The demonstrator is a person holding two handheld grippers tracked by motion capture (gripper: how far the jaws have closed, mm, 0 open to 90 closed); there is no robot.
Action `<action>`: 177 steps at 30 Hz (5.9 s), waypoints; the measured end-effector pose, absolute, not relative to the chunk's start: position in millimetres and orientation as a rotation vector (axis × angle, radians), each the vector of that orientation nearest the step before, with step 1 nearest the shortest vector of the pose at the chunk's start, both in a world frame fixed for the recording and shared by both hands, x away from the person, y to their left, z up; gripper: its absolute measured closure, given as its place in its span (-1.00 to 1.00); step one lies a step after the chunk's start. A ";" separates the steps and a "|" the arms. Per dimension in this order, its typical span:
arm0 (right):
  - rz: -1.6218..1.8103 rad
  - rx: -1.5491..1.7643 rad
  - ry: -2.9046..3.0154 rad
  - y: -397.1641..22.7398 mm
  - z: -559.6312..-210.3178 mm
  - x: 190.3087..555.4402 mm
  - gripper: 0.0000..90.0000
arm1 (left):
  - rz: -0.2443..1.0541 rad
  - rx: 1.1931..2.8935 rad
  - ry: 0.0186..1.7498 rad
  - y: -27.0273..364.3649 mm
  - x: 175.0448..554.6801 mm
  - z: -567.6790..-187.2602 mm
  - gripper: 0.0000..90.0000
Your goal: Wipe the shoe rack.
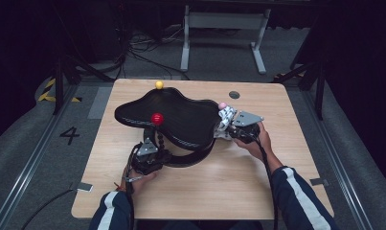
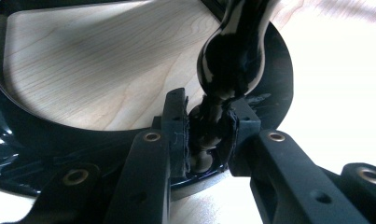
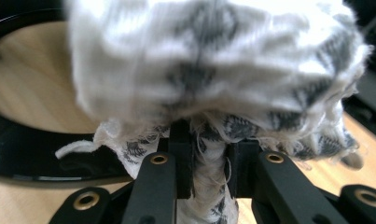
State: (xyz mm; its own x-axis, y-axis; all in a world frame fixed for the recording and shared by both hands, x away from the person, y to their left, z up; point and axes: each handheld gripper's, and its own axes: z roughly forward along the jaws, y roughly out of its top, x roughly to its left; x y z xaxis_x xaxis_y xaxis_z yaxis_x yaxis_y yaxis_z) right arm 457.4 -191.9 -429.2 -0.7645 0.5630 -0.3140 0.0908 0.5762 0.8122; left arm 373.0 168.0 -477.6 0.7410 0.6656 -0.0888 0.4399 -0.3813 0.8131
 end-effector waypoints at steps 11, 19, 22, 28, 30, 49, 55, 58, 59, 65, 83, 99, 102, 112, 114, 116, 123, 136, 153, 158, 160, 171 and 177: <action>1.177 0.230 2.241 -170.4 -399.8 406.9 0.69 | 0.315 2.037 0.833 167.8 373.2 -477.7 0.64; 1.217 0.120 2.226 -164.5 -384.6 375.7 0.69 | 0.315 2.037 0.835 167.9 373.1 -477.6 0.64; 1.228 0.072 2.224 -164.2 -377.6 363.4 0.69 | 0.313 2.037 0.833 168.0 373.1 -477.6 0.64; 1.234 0.019 2.214 -162.1 -370.4 347.1 0.70 | 0.314 2.036 0.834 168.1 373.1 -477.7 0.64; 1.224 0.014 2.213 -161.6 -370.5 347.4 0.70 | 0.314 2.037 0.834 168.1 373.1 -477.6 0.65; 1.110 0.456 2.214 -192.0 -400.7 428.8 0.71 | 0.313 2.037 0.834 168.1 373.1 -477.7 0.64; 1.053 0.567 2.212 -198.5 -416.3 455.9 0.71 | 0.310 2.034 0.836 168.1 373.2 -477.7 0.64; 1.001 0.651 2.227 -202.4 -428.0 471.8 0.71 | 0.310 2.035 0.835 168.2 373.2 -477.7 0.64; 0.991 0.676 2.226 -204.2 -432.3 476.6 0.71 | 0.310 2.035 0.835 168.2 373.2 -477.7 0.64; 0.978 0.750 2.236 -211.2 -445.9 488.4 0.70 | 0.310 2.034 0.835 168.2 373.2 -477.8 0.64; 1.185 0.390 2.223 -181.1 -398.6 426.9 0.70 | 0.296 2.021 0.849 167.0 372.3 -478.6 0.64; 1.280 0.101 2.195 -166.5 -359.4 354.3 0.68 | 0.285 2.023 0.868 168.2 372.1 -478.0 0.64; 1.296 0.075 2.192 -166.4 -355.2 346.0 0.67 | 0.287 2.021 0.869 168.1 372.0 -478.1 0.64; 1.359 -0.016 2.156 -159.5 -339.0 323.8 0.66 | 0.291 2.021 0.872 168.1 372.0 -478.1 0.64; 1.353 -0.021 2.150 -159.5 -339.5 324.0 0.67 | 0.291 2.021 0.872 168.0 371.9 -478.1 0.64; 1.349 -0.011 2.149 -161.5 -342.0 327.4 0.67 | 0.291 2.021 0.871 168.1 372.0 -478.1 0.64; 1.287 0.073 2.163 -168.6 -356.7 349.0 0.70 | 0.290 2.022 0.871 168.1 372.0 -478.0 0.64; 1.129 0.338 2.202 -170.7 -397.5 415.8 0.70 | 0.289 2.026 0.871 168.3 372.1 -477.8 0.64; 0.936 0.700 2.359 -179.0 -461.7 487.5 0.68 | 0.288 2.022 0.870 167.9 371.9 -478.1 0.64; 1.006 0.659 2.390 -171.4 -466.7 480.6 0.68 | 0.287 2.022 0.870 168.0 371.9 -478.1 0.64; 1.014 0.634 2.389 -165.8 -467.0 476.4 0.67 | 0.287 2.022 0.871 168.0 371.9 -478.1 0.64; 1.049 0.613 2.376 -145.1 -472.6 472.2 0.65 | 0.289 2.036 0.875 168.2 371.2 -477.0 0.64; 1.036 0.622 2.337 -141.0 -475.5 470.1 0.69 | 0.296 2.013 0.874 166.9 371.1 -478.7 0.63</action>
State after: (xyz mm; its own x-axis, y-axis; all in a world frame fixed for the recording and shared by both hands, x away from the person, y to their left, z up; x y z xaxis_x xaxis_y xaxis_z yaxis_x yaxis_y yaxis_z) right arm 470.1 -141.0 -475.5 -0.7675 0.5860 -0.2598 0.2010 0.6049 0.7705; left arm 371.1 166.9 -478.7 0.7223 0.6809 -0.1215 0.4672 -0.3508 0.8116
